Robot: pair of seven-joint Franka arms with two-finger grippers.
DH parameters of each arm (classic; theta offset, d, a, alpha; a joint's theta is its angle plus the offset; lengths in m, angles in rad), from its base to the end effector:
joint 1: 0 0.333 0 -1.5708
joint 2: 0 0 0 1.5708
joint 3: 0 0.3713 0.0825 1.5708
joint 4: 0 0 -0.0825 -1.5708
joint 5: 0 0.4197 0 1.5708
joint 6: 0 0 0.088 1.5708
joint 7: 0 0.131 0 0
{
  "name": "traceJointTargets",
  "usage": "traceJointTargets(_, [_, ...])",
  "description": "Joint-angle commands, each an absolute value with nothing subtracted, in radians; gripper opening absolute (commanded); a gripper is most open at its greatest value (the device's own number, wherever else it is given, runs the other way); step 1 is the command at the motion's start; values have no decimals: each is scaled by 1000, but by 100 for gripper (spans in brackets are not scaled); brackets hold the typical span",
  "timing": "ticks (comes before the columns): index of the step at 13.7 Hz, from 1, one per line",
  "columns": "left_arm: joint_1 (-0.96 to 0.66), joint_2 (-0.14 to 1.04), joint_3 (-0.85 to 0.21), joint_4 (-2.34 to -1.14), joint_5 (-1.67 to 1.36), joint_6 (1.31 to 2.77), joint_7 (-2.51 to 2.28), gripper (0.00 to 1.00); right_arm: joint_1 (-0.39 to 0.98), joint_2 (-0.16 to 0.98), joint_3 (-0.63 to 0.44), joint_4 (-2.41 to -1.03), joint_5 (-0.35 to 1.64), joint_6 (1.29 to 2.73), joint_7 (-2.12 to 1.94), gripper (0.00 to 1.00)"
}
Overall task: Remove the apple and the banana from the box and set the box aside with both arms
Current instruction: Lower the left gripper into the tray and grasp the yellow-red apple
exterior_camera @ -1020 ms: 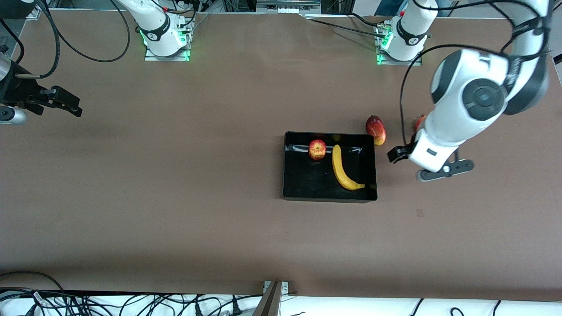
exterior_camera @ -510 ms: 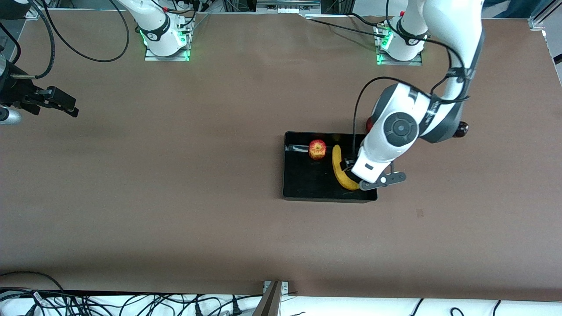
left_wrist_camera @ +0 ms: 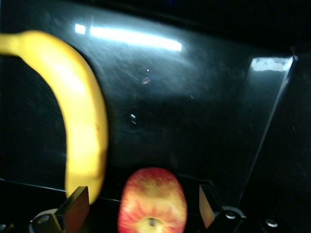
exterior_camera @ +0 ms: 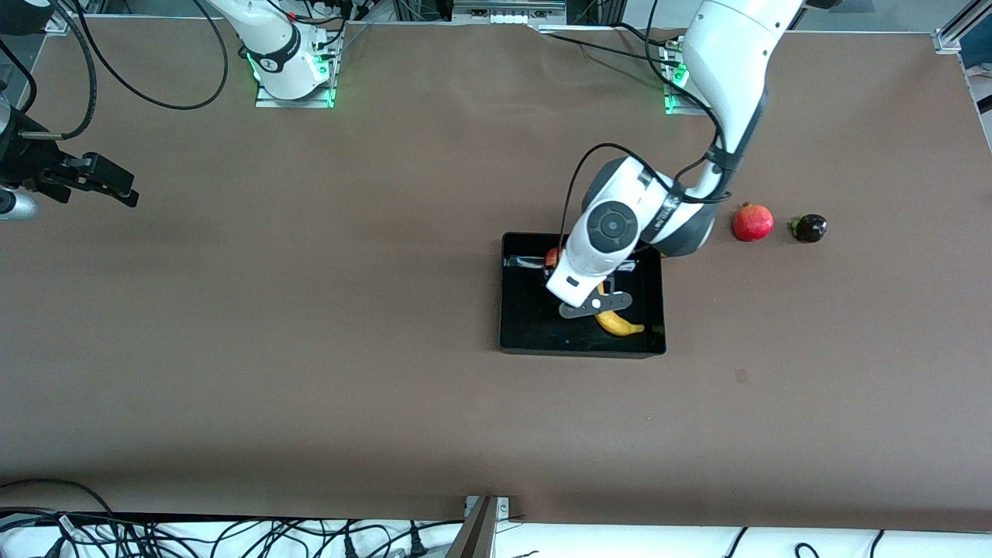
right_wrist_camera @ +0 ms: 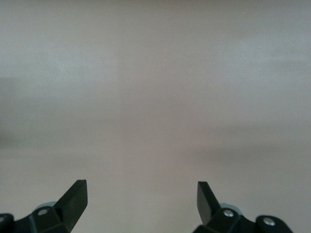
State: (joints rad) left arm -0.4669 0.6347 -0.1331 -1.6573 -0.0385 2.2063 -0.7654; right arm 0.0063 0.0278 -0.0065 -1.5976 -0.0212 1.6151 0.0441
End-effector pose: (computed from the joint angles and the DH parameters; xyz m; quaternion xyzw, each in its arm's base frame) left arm 0.6102 -0.4066 0.2335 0.9921 0.1056 -0.0660 0.0170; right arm 0.6030 -0.0028 0.6295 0.9997 -0.0216 -0.0049 0.0108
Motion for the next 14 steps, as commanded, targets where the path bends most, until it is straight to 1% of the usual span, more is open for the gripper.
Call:
traceJointTargets(1, [-485,621,-130,-1722,-46,2266,-790,100,5,35,-11,-1578,-12,1598,43,100])
traceJointTargets(6, [-489,615,-130,-1787,-41,2292,-792,100,5,35,-14,-1578,-14,1597,41,100])
traceJointTargets(8, [-497,617,-133,-1790,-43,2292,-799,100,5,35,-15,-1578,-12,1595,41,100])
traceJointTargets(9, [-497,617,-133,-1793,-43,2293,-814,84,5,35,-21,-1578,-12,1592,43,100])
traceJointTargets(10, [-499,617,-133,-1793,-43,2293,-825,63,6,35,-21,-1577,-12,1592,41,100])
traceJointTargets(11, [-499,617,-133,-1795,-43,2293,-827,41,6,32,-21,-1578,-12,1589,40,100])
traceJointTargets(12, [-499,617,-133,-1793,-43,2292,-827,13,6,28,-23,-1582,-12,1571,44,100])
traceJointTargets(13, [-499,617,-133,-1793,-43,2292,-822,0,6,32,-23,-1578,-14,1569,43,100])
traceJointTargets(14, [-499,617,-133,-1793,-41,2290,-818,0,6,32,-23,-1578,-14,1568,43,100])
